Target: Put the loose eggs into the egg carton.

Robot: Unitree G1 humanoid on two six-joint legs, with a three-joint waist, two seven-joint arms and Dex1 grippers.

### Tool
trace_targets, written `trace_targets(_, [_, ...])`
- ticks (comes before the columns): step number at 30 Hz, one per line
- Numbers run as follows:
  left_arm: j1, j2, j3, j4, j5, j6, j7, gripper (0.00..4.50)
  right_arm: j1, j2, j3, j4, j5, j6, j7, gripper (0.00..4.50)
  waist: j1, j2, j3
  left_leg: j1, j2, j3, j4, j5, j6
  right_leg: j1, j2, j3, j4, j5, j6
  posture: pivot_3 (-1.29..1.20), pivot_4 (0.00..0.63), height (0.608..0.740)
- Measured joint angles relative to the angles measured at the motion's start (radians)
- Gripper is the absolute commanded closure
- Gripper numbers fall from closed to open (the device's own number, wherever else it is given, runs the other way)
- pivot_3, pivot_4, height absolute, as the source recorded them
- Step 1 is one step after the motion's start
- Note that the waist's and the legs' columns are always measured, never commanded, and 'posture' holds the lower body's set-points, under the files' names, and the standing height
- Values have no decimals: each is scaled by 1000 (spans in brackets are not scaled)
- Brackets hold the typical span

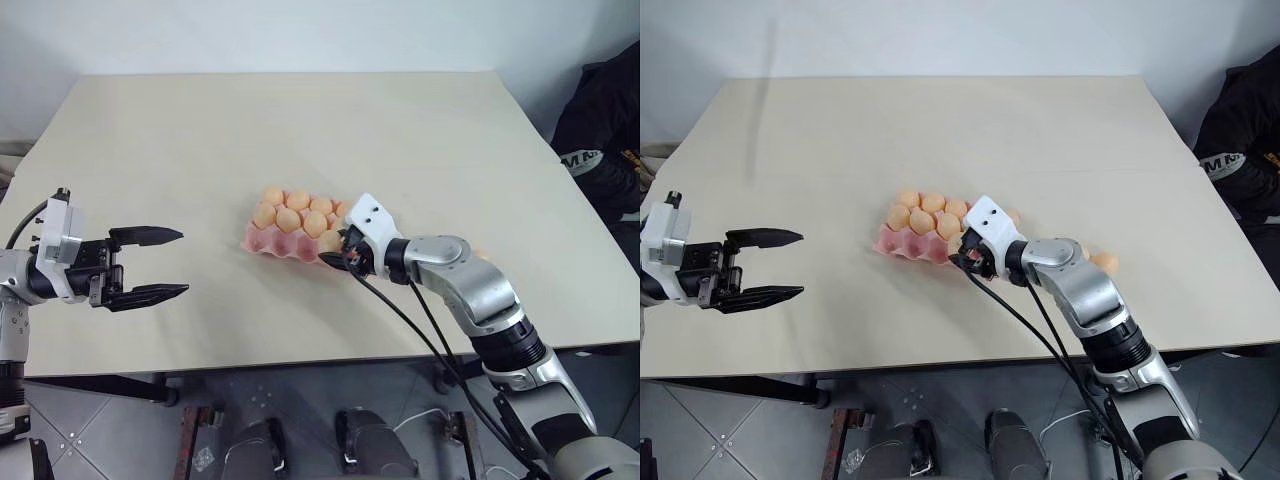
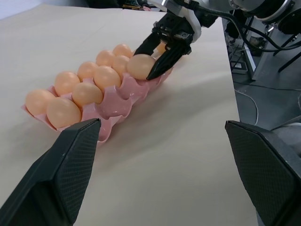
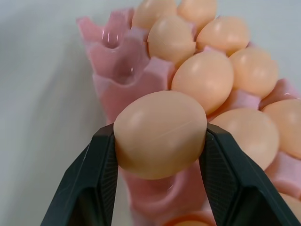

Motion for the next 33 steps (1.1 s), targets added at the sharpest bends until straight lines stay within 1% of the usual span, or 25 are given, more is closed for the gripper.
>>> trace_targets(2, [0,0,3,0,0,-1,2,0,0,-8,12,2,-13,-2,9,833,0,0,0,0,0,0,0,0,0,0,0,0,0,0,0,0,150,740])
trace_targets(4, [0,0,4,0,0,-1,3,0,1,-12,17,2,-22,-5,23,101,0,0,0,0,0,0,0,0,0,0,0,0,0,0,0,0,150,740])
trace_targets(5, [0,0,4,0,0,-2,3,0,1,-13,18,2,-25,-6,26,38,0,0,0,0,0,0,0,0,0,0,0,0,0,0,0,0,150,740])
trace_targets(10, [0,0,4,1,0,-4,5,0,1,-51,15,-11,-27,-6,57,38,1,0,0,0,0,0,0,0,0,0,0,0,-1,0,0,0,150,740])
trace_targets(12, [0,0,4,1,0,-5,6,0,4,-69,-6,-47,-7,-1,81,38,1,0,0,0,0,0,-1,0,0,0,0,0,-1,0,0,0,150,740])
trace_targets(14, [-2,-1,3,1,0,-6,8,0,4,-96,-52,-96,32,15,113,38,1,0,0,0,0,0,-2,0,0,0,0,0,-2,0,0,0,150,740])
trace_targets(17, [-7,-1,2,6,1,-10,7,0,29,-211,-185,-172,119,32,188,38,7,0,0,0,0,-1,-2,-1,1,1,0,-1,-5,0,0,0,150,740])
trace_targets(18, [-10,-1,2,11,1,-12,7,0,63,-275,-259,-200,150,32,222,38,14,0,0,-1,0,-2,-2,-2,1,3,-1,-2,-8,0,0,0,150,740])
trace_targets(21, [-28,-5,-6,25,4,-18,4,0,178,-383,-397,-226,191,6,288,38,20,-1,0,0,0,-2,-2,-3,2,4,-1,-3,-10,0,0,0,150,740])
trace_targets(24, [-62,-16,-23,51,7,-28,1,0,363,-481,-527,-223,202,-67,366,38,29,-1,0,0,-1,-1,-2,-4,2,4,-1,-2,-10,0,0,0,150,740])
trace_targets(27, [-79,-24,-39,64,11,-39,-4,0,503,-549,-666,-173,198,-140,431,38,30,0,0,2,0,0,-1,-4,2,5,0,0,-9,0,1,0,150,740])
trace_targets(29, [-95,-30,-50,86,15,-46,-7,0,569,-588,-747,-133,196,-183,473,38,28,0,0,5,0,1,-1,-3,2,7,0,1,-8,0,1,0,150,740])
trace_targets(33, [-119,-41,-67,109,22,-59,-14,0,665,-636,-859,-36,184,-251,534,38,27,0,0,6,0,1,-1,-2,3,8,0,1,-7,1,2,0,150,740])
